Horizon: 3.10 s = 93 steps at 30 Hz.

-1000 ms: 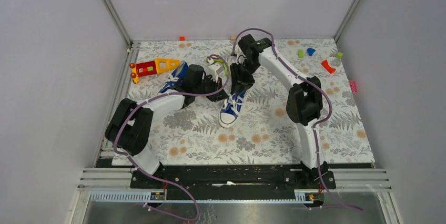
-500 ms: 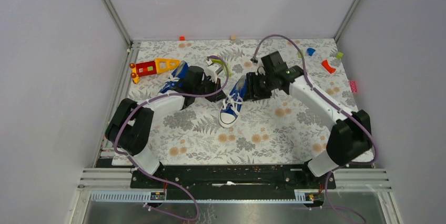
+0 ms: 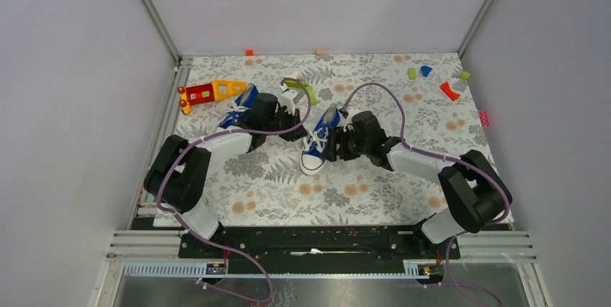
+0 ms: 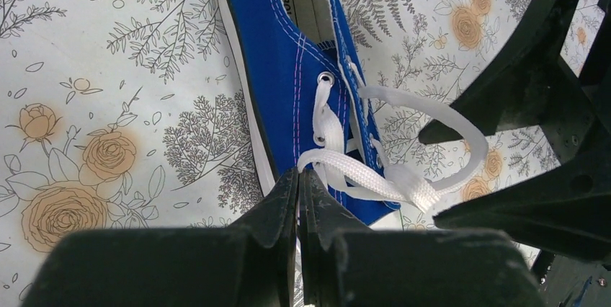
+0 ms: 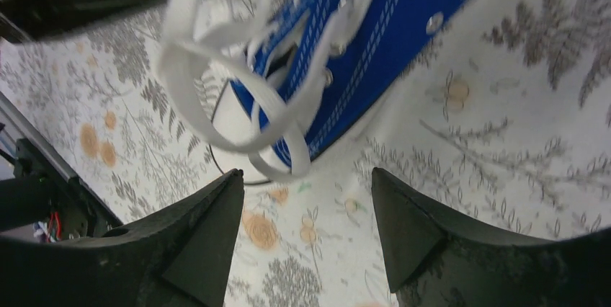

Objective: Tie the shoes

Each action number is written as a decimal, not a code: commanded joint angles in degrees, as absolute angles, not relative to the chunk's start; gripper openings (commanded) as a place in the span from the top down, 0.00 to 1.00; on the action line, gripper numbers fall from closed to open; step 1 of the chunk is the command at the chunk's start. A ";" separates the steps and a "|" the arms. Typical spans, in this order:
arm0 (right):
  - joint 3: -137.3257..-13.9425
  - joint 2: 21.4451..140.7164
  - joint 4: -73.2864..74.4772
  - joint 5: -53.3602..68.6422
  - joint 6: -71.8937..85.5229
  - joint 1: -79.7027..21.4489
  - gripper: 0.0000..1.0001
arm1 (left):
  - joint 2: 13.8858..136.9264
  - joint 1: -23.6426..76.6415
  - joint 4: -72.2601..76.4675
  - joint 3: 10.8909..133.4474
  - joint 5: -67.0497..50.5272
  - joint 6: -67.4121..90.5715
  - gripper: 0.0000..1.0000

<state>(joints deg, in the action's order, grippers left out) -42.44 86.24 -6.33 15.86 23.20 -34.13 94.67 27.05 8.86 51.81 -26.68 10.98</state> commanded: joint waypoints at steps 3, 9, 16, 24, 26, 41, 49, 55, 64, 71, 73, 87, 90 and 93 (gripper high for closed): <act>-43.84 89.18 -20.24 11.98 22.93 -34.87 0.33 | 92.56 26.81 13.18 51.68 -26.72 11.60 0.96; -45.13 91.78 -21.26 12.73 23.33 -34.89 0.66 | 92.80 26.81 12.79 51.94 -26.31 11.58 0.96; -42.65 84.40 -16.03 5.00 23.02 -34.80 1.00 | 91.61 25.89 12.27 51.01 -21.33 13.17 0.99; -42.66 76.28 -2.46 -5.48 24.05 -30.66 1.00 | 90.94 21.95 11.46 49.47 -15.02 17.43 1.00; -42.71 75.50 1.38 -5.01 25.00 -28.16 1.00 | 90.61 20.80 11.76 48.80 -14.40 18.50 1.00; -45.84 79.02 20.77 -21.78 32.92 -20.96 1.00 | 88.16 16.49 8.19 46.36 -1.91 23.01 1.00; -47.42 81.57 23.38 -27.43 35.35 -16.29 1.00 | 88.46 12.74 7.53 45.12 1.38 28.13 1.00; -49.42 85.19 23.86 -30.22 37.18 -15.64 1.00 | 90.86 12.78 3.31 48.28 1.02 26.20 1.00; -47.04 76.40 16.54 -15.08 23.12 -15.49 0.87 | 86.52 20.26 4.26 47.61 -1.82 19.18 1.00; -38.77 67.13 8.08 -0.68 22.63 -15.53 0.32 | 89.84 25.15 1.27 47.46 -5.75 21.26 0.99; -37.66 66.08 5.68 6.38 21.72 -15.70 0.29 | 91.25 27.37 0.89 47.65 -7.14 21.47 0.99; -36.81 66.36 2.87 13.44 23.20 -18.02 0.29 | 95.24 35.83 2.56 49.44 -17.64 25.47 1.00; -38.61 70.83 2.64 17.50 21.27 -18.25 0.29 | 93.88 35.81 1.78 49.77 -19.49 23.82 1.00; -39.78 74.57 1.46 19.56 21.63 -18.66 0.29 | 92.18 36.52 3.89 49.92 -27.42 20.48 1.00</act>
